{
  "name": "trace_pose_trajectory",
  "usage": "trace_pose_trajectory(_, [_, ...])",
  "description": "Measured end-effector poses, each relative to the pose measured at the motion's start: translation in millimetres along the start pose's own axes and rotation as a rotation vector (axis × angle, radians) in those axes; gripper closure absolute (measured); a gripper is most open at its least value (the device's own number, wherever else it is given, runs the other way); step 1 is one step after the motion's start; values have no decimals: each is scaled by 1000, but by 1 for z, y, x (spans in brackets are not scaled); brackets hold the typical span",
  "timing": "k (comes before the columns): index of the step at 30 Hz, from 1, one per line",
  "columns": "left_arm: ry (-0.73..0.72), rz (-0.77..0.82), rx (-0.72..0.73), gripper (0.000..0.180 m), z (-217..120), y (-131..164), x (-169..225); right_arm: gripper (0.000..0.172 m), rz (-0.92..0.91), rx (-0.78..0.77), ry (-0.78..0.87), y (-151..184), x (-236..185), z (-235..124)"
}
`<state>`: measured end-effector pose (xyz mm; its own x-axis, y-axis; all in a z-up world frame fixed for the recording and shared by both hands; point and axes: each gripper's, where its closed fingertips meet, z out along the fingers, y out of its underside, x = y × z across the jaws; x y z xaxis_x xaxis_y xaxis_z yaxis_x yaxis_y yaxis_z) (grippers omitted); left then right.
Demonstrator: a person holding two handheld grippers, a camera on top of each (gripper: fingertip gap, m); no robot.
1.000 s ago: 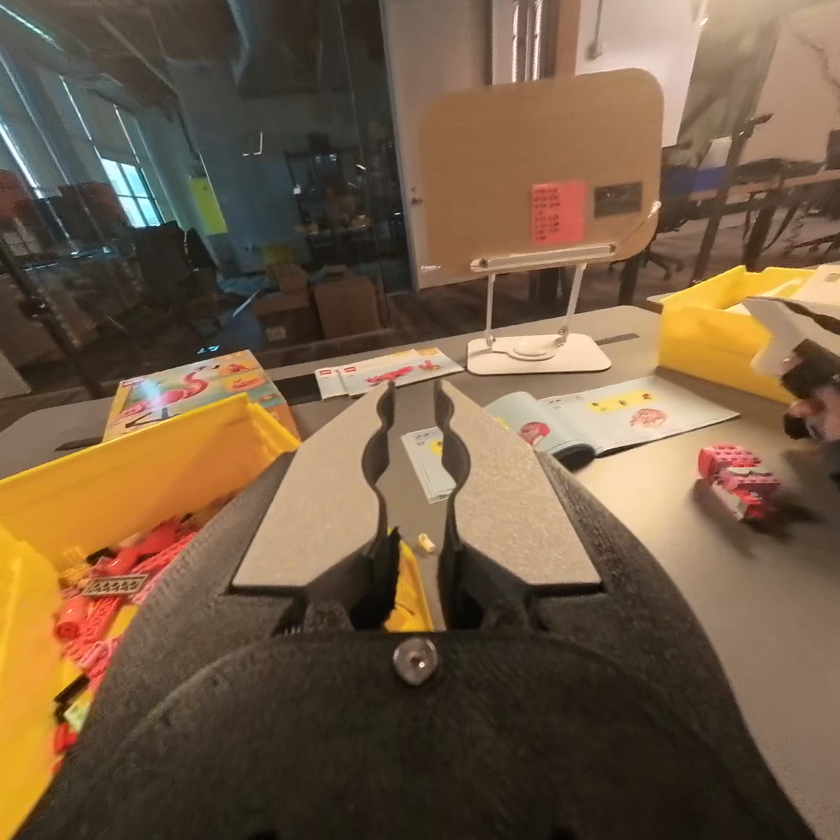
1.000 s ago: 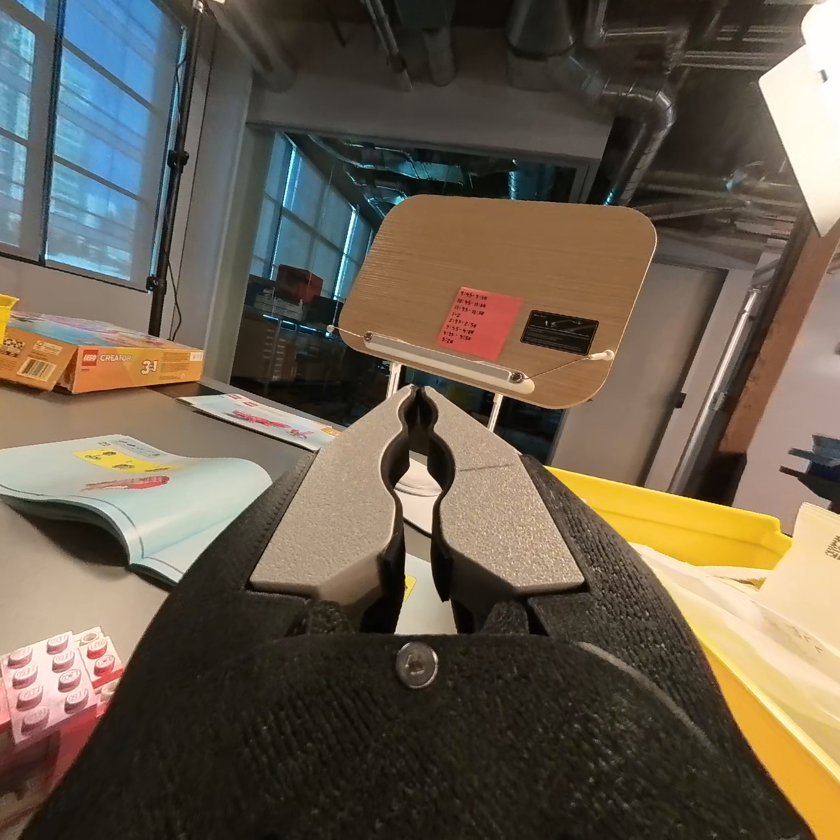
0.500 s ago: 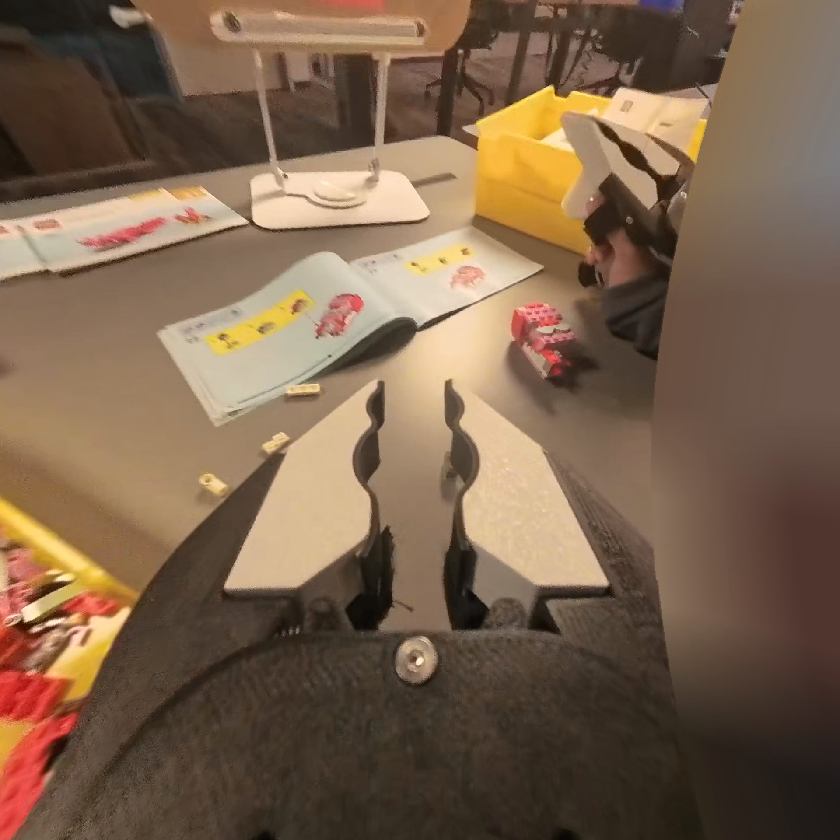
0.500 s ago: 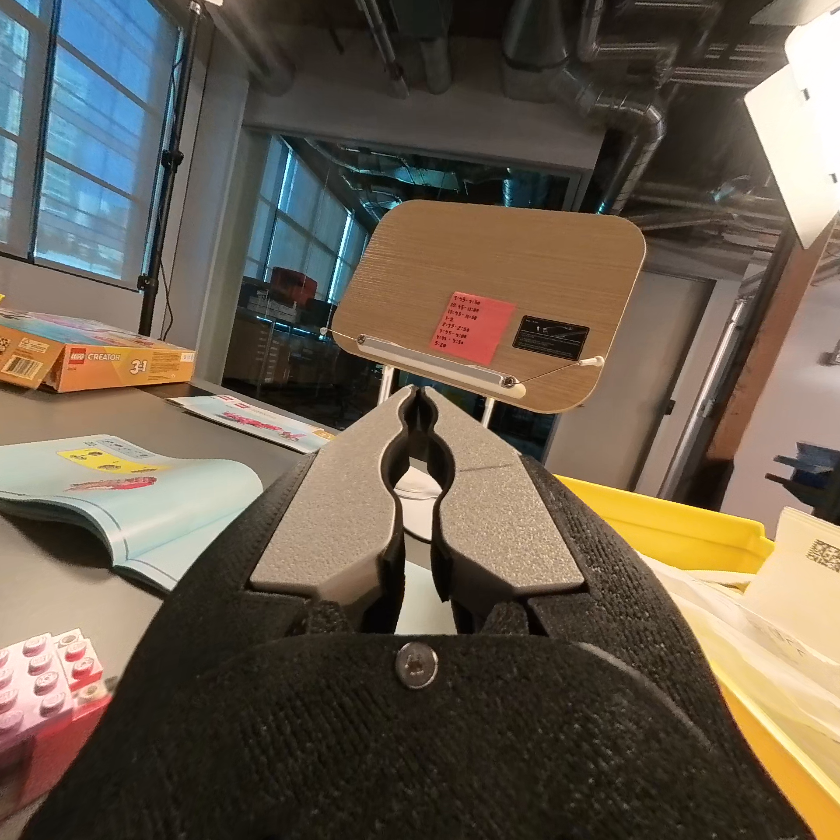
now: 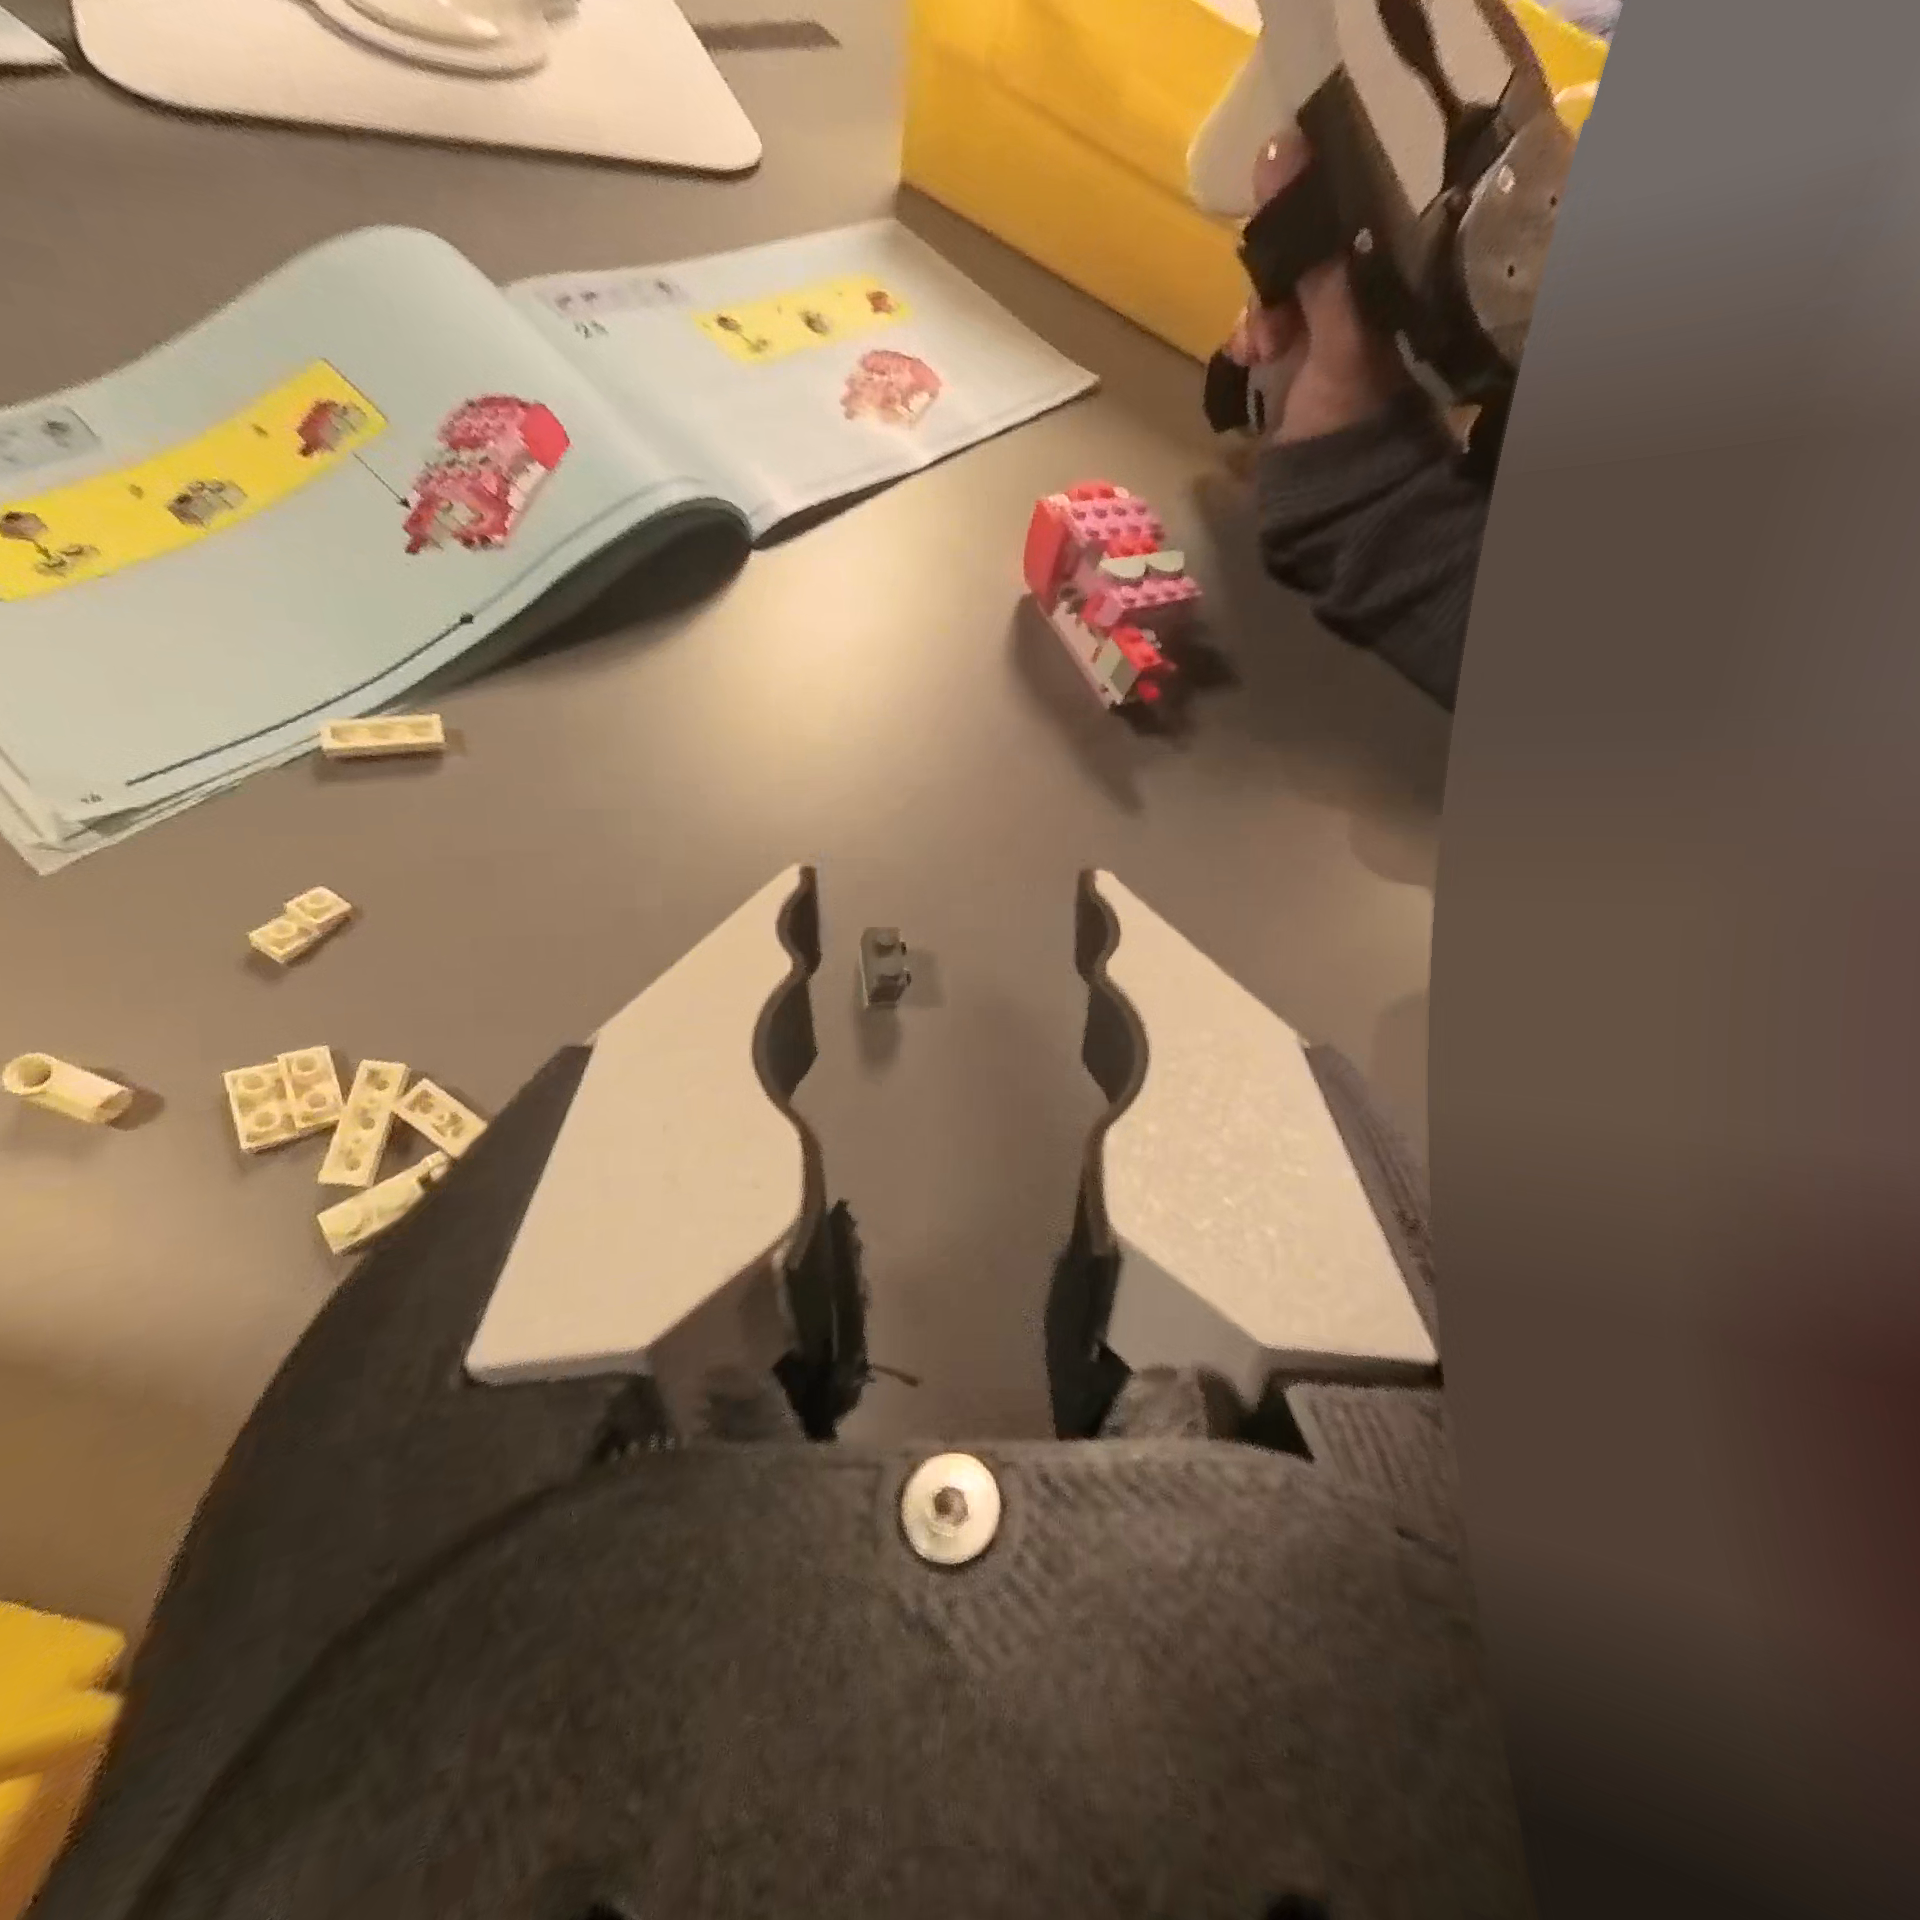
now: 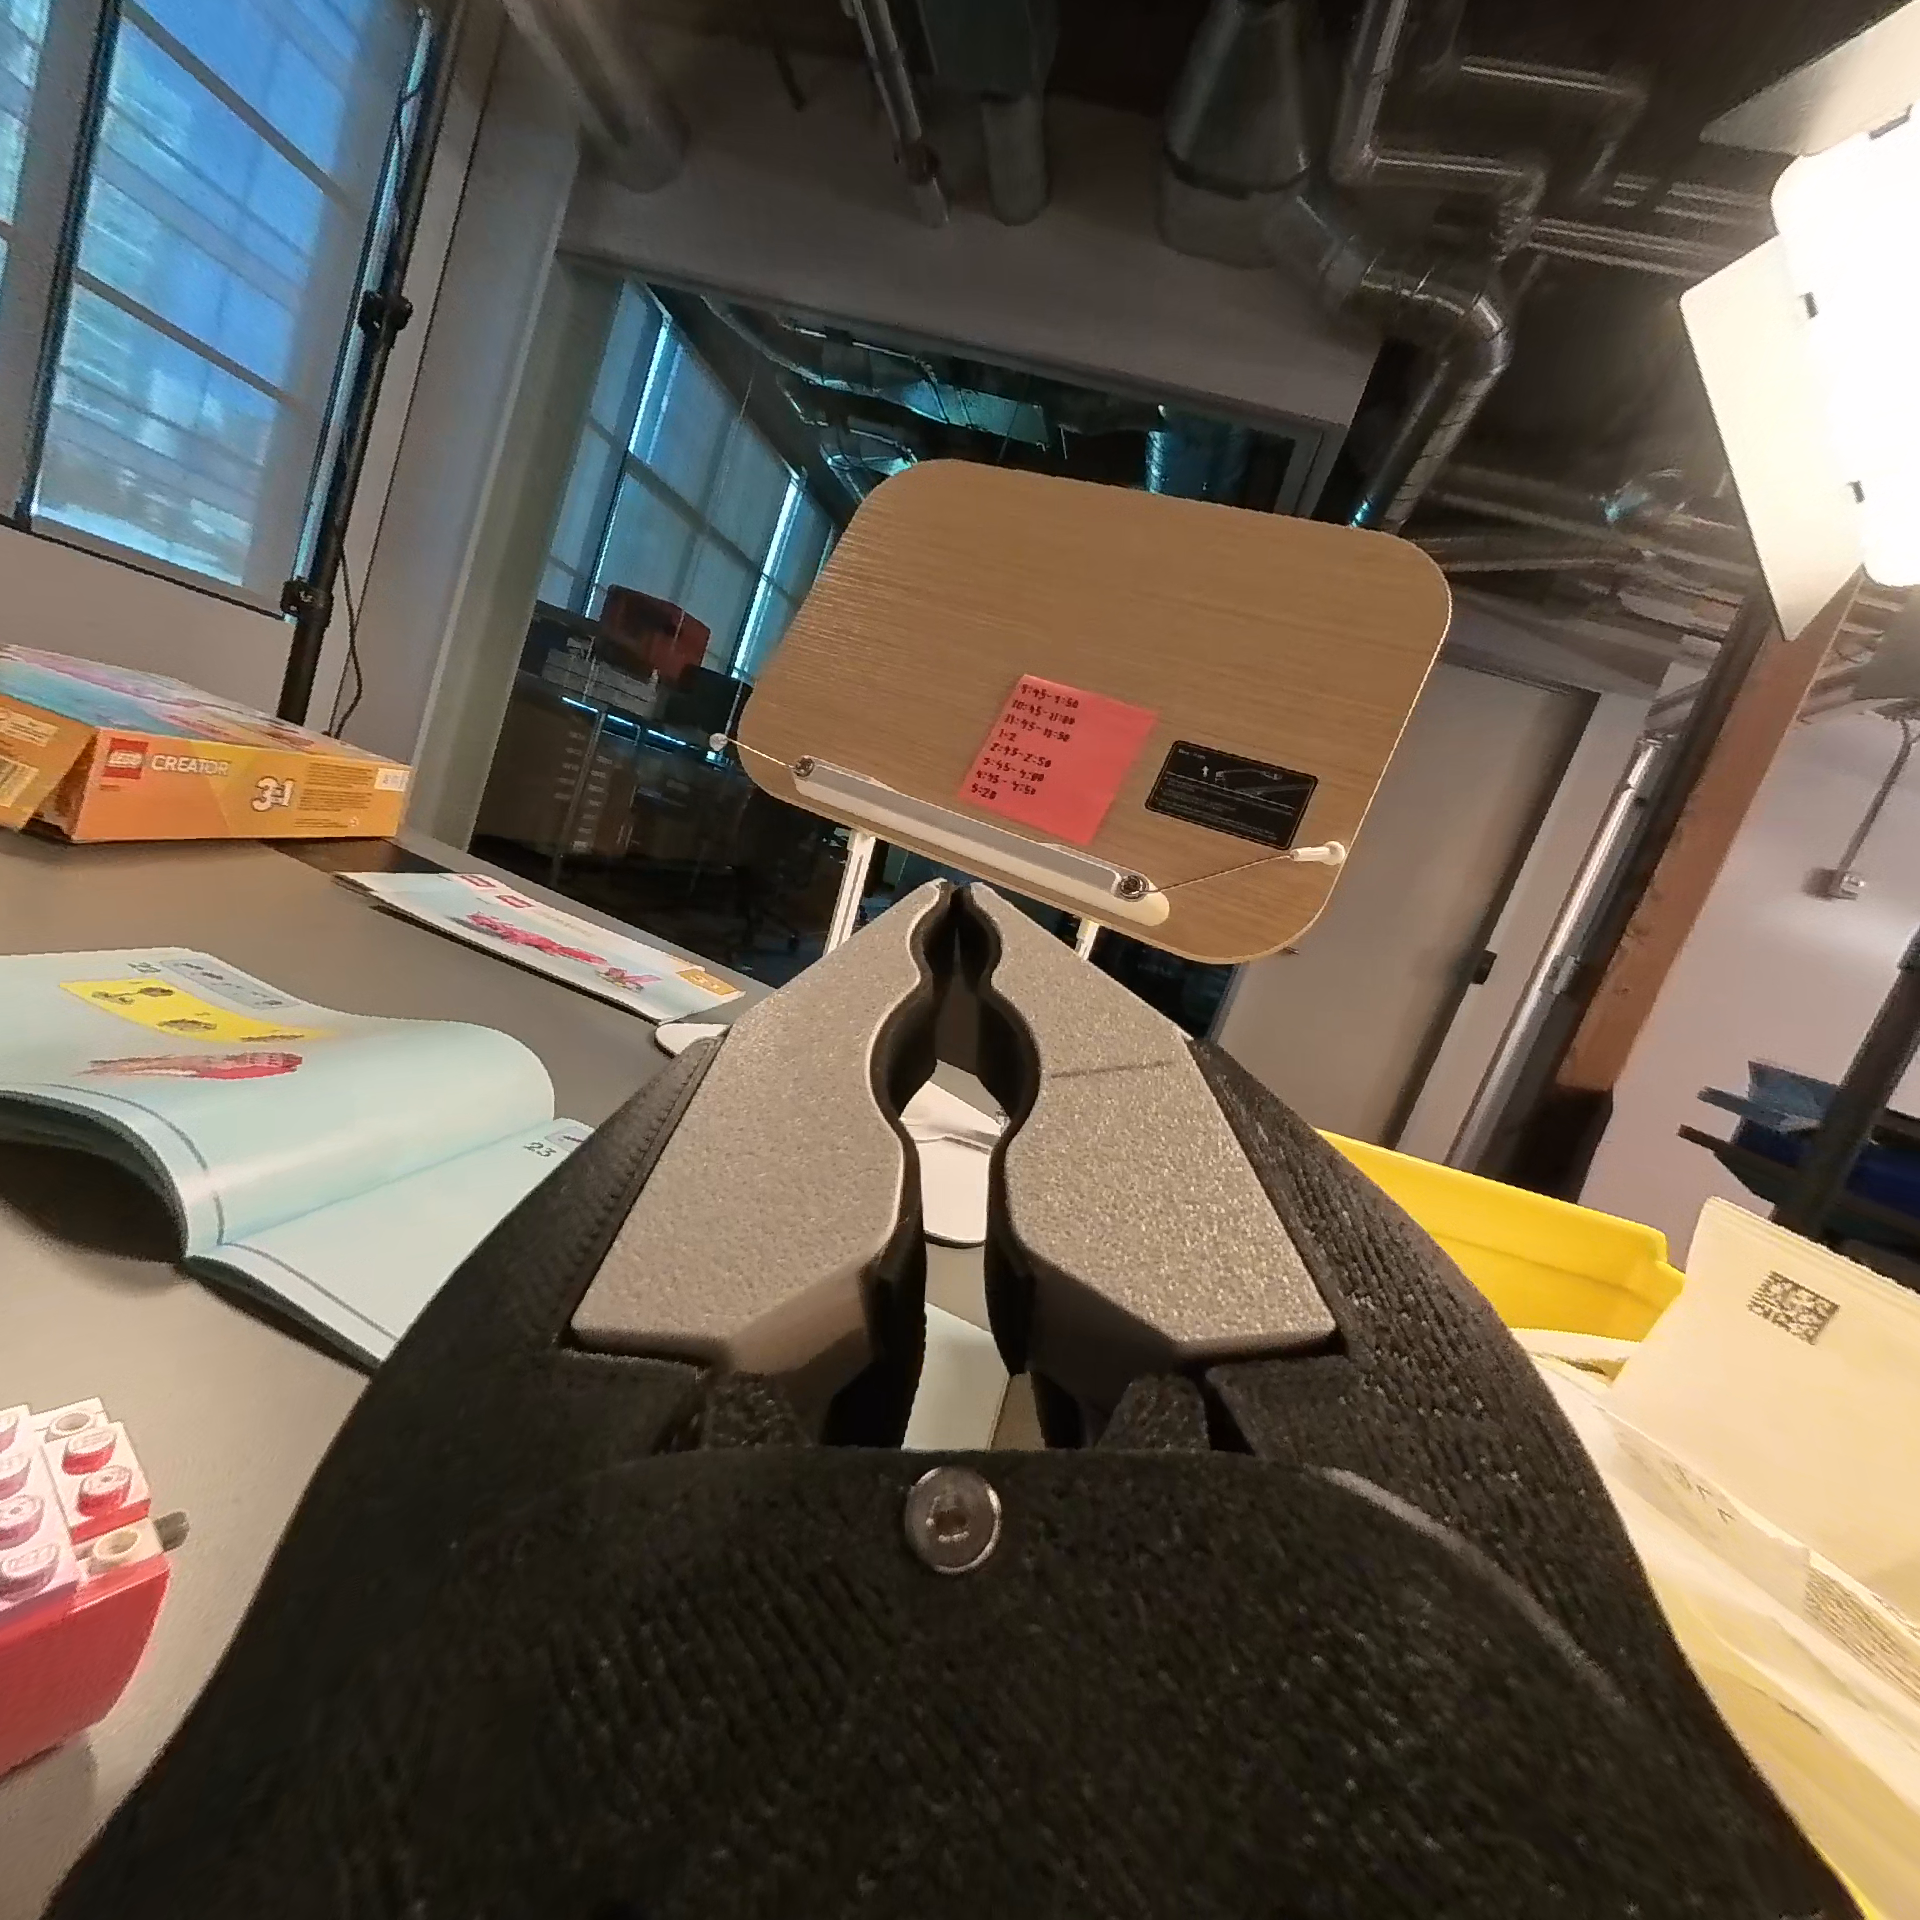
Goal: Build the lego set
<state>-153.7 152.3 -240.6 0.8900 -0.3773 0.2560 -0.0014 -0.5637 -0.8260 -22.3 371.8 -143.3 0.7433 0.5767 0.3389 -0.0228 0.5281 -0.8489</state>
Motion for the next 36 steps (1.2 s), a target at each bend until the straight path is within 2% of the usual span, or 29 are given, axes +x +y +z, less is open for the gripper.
trace_pose_trajectory(10, [-33, 43, -112, 132, 11, 23, -5, 172, 12, -9, 8, 2, 2, -2])
trace_pose_trajectory(17, [-15, 47, -159, 141, 15, 30, -7, 172, 17, -26, 11, 7, 3, 1])
trace_pose_trajectory(26, [6, 55, -217, 141, 12, 33, -5, 172, 30, -23, 7, 7, 3, 0])
trace_pose_trajectory(32, [58, 39, -199, 143, 13, 29, 3, 172, 29, -22, 8, 5, 3, -3])
trace_pose_trajectory(36, [-3, 103, -195, 150, 14, 25, -1, 172, 29, -21, 9, 3, 3, -6])
